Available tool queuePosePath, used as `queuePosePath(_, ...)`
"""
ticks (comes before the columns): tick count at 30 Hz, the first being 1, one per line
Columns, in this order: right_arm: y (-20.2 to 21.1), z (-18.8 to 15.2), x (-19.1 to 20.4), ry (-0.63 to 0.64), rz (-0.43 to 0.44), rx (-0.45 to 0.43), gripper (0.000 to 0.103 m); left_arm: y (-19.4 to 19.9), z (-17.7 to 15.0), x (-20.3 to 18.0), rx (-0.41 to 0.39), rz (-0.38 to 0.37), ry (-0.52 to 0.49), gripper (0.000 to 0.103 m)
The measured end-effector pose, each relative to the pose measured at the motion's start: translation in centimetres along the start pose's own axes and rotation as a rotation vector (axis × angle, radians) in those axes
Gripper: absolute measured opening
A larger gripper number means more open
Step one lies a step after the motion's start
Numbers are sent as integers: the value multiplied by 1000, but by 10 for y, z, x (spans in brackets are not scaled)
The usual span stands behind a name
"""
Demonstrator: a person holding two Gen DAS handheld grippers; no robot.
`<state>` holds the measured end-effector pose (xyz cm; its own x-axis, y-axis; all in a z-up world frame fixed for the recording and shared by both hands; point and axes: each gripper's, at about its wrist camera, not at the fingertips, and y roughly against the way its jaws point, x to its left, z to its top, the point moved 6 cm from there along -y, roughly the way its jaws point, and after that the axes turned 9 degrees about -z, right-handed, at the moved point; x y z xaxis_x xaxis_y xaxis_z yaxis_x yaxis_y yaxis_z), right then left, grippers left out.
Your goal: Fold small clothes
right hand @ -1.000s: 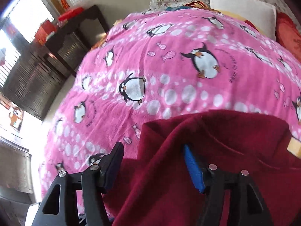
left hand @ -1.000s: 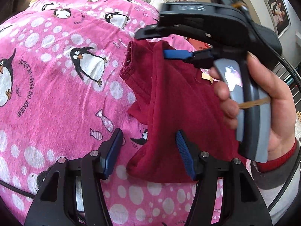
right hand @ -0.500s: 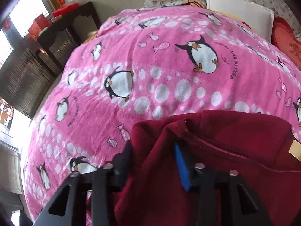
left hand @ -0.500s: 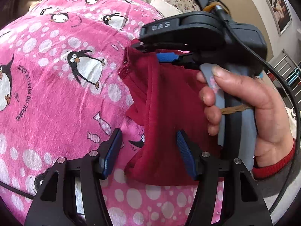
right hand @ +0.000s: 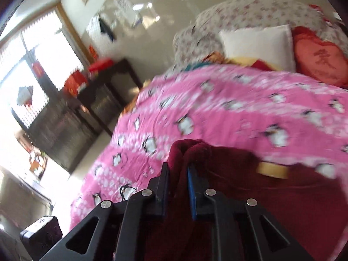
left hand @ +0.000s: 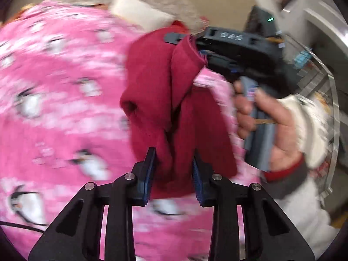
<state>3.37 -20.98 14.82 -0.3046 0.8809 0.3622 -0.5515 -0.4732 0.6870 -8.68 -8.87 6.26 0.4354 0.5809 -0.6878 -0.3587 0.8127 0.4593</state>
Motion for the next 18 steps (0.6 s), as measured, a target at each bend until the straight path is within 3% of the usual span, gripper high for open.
queuePosePath(4,56,1,-60,-58,-74,-54,14,-42,-3,-54,109,-136,-71,29)
queuePosePath(5,66,-3,-78,-81,-105,-59,12,-61,-7,-63,155,-158,-82,22)
queuePosePath(6,73,-8,-97,-109,-140,-62,5,-76,-11,-67,179,-155,-93,22)
queuePosePath(9,79,-31,-155,-204,-234,-40,2,-121,-19,-67,233,-101,-112,22)
queuePosePath(11,75,-50,-182,-272,-230,-6,2,-134,-23,-64,247,-67,-107,22)
queuePosePath(13,79,-63,-188,-327,-142,-13,3,-131,-23,-70,247,-81,-132,22)
queuePosePath(14,82,-66,-184,-336,-95,-20,6,-126,-23,-78,251,-97,-151,22)
queuePosePath(16,92,-69,-168,-323,-42,-40,24,-116,-23,-85,257,-115,-183,22)
queuePosePath(17,95,-69,-161,-312,-34,-43,49,-106,-28,-90,255,-117,-214,22)
queuePosePath(18,94,-71,-151,-302,-21,-43,65,-102,-27,-91,255,-112,-237,22)
